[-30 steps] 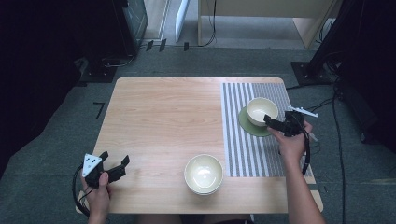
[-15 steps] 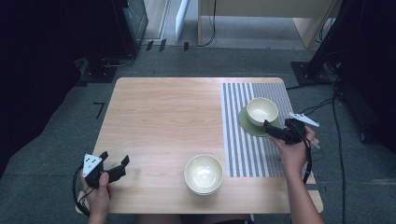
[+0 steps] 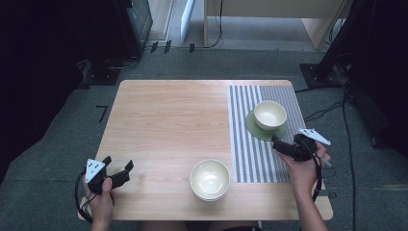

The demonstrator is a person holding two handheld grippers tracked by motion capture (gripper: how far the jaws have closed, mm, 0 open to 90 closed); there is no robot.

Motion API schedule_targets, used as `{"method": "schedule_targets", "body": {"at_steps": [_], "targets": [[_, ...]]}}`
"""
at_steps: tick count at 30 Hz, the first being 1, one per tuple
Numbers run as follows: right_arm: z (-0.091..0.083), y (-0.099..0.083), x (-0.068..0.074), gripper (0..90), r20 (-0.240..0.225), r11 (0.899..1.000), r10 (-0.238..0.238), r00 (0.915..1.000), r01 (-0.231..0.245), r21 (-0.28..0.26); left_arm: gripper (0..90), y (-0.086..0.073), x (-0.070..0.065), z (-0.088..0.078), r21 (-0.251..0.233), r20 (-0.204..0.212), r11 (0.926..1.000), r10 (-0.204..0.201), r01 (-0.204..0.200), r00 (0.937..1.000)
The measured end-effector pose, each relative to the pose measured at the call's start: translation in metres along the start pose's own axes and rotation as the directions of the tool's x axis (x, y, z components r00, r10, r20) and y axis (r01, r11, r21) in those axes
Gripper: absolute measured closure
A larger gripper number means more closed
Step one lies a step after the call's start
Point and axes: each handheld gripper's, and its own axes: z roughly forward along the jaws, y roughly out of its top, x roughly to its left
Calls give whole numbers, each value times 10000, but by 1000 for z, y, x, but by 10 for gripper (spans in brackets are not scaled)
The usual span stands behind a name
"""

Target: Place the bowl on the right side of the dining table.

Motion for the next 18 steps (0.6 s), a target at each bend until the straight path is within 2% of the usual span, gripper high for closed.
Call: {"method": "schedule_targets", "body": {"at_steps": [18], "targets": [[-32, -36, -4, 0, 286, 9995, 46, 9996, -37, -324, 90, 0, 0, 0, -18, -35, 10000, 4, -5, 10000]]}}
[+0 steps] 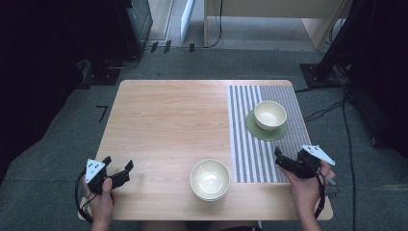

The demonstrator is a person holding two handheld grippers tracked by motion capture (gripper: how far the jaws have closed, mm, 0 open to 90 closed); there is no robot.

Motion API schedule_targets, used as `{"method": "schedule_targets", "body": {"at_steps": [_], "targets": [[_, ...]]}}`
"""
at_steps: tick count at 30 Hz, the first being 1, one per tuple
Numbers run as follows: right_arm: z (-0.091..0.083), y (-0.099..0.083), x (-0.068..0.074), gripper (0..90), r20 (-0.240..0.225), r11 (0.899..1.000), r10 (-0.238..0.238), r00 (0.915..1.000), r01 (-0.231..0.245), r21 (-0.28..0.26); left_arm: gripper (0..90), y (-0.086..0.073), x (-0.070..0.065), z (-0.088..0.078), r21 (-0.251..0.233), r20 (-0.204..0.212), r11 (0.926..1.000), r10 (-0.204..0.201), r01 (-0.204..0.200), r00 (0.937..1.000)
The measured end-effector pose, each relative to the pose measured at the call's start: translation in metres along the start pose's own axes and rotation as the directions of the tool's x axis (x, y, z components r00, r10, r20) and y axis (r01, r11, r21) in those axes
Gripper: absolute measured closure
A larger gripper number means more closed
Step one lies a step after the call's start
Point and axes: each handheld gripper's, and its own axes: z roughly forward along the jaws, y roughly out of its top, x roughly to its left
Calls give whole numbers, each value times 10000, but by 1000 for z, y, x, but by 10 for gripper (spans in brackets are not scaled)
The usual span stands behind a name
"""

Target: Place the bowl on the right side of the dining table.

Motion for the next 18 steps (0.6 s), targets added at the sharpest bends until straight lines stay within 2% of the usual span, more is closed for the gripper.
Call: {"method": "schedule_targets", "body": {"at_steps": [7, 14, 18], "targets": [[-10, -16, -1, 0, 148, 9999, -81, 9999, 82, -63, 91, 0, 0, 0, 12, -14, 10000, 17, -17, 10000], [-13, -29, -9, 0, 350, 9996, -289, 9990, 289, -9, 90, 0, 0, 0, 10, -14, 10000, -1, 1, 10000], [-16, -35, -14, 0, 417, 9997, -258, 9988, 256, 50, 90, 0, 0, 0, 9, -12, 10000, -2, 2, 10000]]}}
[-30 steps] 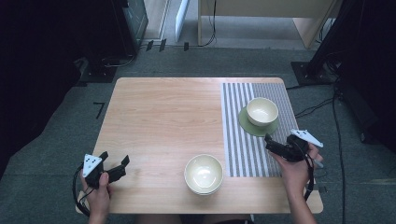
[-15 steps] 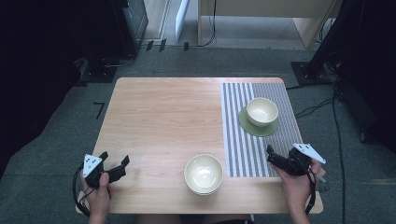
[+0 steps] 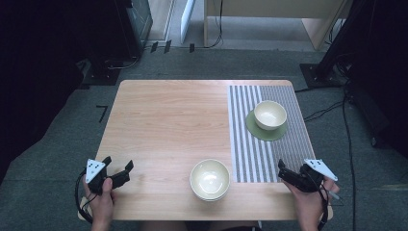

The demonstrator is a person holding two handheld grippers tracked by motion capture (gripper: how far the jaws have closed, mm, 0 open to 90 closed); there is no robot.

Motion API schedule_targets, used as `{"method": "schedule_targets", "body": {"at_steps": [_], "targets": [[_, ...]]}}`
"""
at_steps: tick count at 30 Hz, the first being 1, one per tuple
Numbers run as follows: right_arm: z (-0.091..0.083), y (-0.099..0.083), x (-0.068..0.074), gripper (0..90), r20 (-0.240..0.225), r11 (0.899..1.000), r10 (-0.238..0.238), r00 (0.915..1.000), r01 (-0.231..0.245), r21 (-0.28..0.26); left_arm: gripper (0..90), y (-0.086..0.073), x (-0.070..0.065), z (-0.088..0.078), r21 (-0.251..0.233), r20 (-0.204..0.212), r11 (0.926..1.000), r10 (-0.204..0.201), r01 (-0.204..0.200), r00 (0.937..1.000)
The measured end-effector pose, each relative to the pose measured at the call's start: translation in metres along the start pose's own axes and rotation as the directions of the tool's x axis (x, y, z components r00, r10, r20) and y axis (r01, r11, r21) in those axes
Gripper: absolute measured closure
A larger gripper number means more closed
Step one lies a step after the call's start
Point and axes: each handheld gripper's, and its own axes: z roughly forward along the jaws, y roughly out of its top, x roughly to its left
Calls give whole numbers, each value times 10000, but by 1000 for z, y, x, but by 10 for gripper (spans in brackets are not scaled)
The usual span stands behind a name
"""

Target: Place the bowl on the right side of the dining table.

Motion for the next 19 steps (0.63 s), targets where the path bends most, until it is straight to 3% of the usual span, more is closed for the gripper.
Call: {"method": "schedule_targets", "body": {"at_steps": [10, 19], "targets": [[-14, -19, -5, 0, 62, 9999, -122, 9999, 122, 110, 90, 0, 1, 0, -12, 10, 10000, -74, 74, 10000], [-20, -21, -11, 0, 282, 9994, 193, 9994, -185, -281, 91, 0, 3, 1, 24, 97, 9997, -263, 263, 9996]]}}
